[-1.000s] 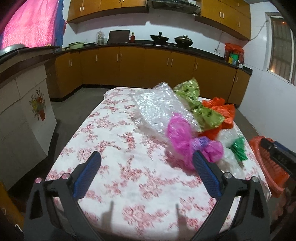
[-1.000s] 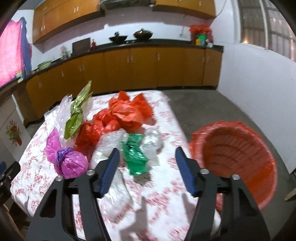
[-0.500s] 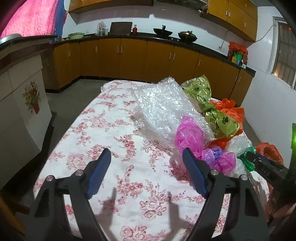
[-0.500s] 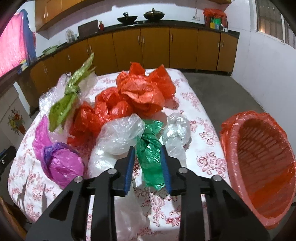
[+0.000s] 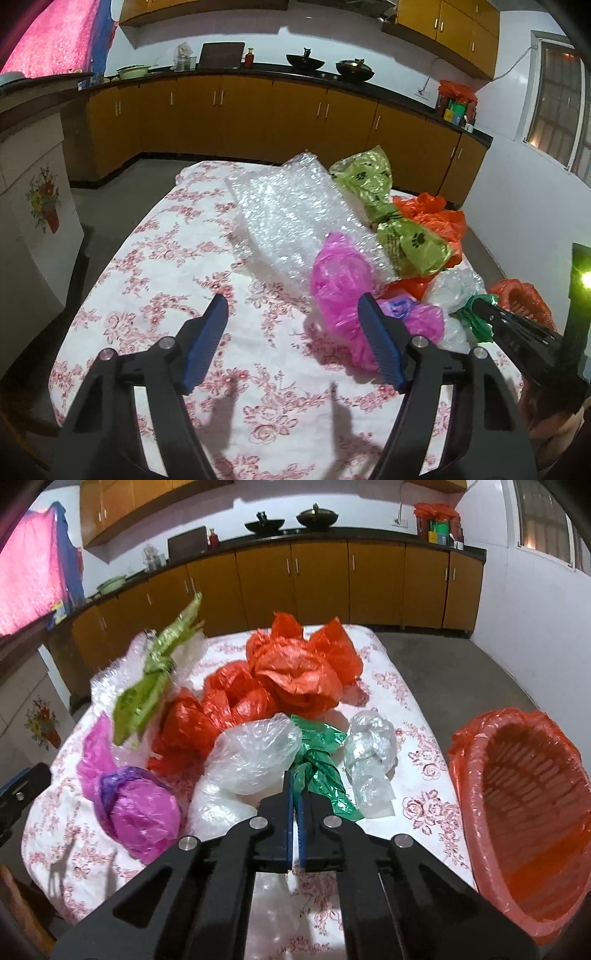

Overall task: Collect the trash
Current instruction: 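Reach the right gripper to the green bag and close on it, then grasp the yellow-green bag with the left gripper while the right gripper holds the green bag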

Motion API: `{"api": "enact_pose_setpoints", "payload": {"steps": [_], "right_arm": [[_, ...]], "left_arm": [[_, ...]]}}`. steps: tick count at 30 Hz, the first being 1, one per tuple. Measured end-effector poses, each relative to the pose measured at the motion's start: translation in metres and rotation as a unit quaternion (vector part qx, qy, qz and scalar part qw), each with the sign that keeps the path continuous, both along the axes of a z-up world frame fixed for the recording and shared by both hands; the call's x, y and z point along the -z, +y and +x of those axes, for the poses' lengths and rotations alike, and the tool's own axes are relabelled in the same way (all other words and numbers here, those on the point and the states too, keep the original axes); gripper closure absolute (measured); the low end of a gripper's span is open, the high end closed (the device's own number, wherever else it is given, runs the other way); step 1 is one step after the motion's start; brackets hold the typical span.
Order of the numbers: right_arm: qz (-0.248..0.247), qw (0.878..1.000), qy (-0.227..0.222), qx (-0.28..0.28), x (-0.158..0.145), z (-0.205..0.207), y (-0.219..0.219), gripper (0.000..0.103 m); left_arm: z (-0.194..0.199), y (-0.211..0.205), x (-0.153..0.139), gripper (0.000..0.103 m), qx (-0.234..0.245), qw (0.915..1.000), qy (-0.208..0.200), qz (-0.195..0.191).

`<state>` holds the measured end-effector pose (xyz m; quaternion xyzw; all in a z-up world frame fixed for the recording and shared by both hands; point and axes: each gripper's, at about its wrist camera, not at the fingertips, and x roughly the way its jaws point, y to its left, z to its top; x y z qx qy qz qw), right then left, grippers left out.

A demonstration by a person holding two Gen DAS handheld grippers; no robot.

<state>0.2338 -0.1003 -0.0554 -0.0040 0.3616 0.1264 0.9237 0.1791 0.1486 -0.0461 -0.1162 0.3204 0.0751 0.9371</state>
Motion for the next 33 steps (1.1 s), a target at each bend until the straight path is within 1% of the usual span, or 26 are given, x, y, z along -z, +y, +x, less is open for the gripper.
{"api": "enact_pose_setpoints", "payload": {"steps": [9,19,22,27,29,30,31,33], "right_arm": [[0.033,0.999,-0.021,0.004,-0.015,-0.018,-0.016,0.101],[0.044,0.997,-0.052,0.036,-0.031,-0.024,-0.037,0.101],[0.046,0.997,-0.052,0.043,-0.032,-0.025,-0.043,0.101],[0.047,0.996,-0.047,0.054,-0.030,-0.027,-0.056,0.101],[0.047,0.996,-0.044,0.058,-0.028,-0.029,-0.061,0.101],[0.046,0.996,-0.043,0.060,-0.027,-0.029,-0.063,0.101],[0.046,0.996,-0.042,0.060,-0.027,-0.029,-0.064,0.101],[0.046,0.996,-0.041,0.062,-0.027,-0.030,-0.066,0.101]], "left_arm": [[0.010,-0.016,-0.012,0.031,0.020,0.9997,-0.012,0.005],[0.040,-0.042,-0.018,0.032,0.051,0.9987,-0.007,-0.006],[0.050,-0.055,-0.021,0.035,0.062,0.9980,-0.005,-0.010],[0.066,-0.076,-0.021,0.043,0.070,0.9975,0.002,0.012],[0.076,-0.082,-0.016,0.050,0.069,0.9973,0.019,0.017],[0.080,-0.083,-0.013,0.051,0.068,0.9972,0.027,0.015],[0.084,-0.084,-0.011,0.054,0.067,0.9971,0.034,0.014],[0.090,-0.084,-0.005,0.067,0.068,0.9964,0.050,0.012]]}}
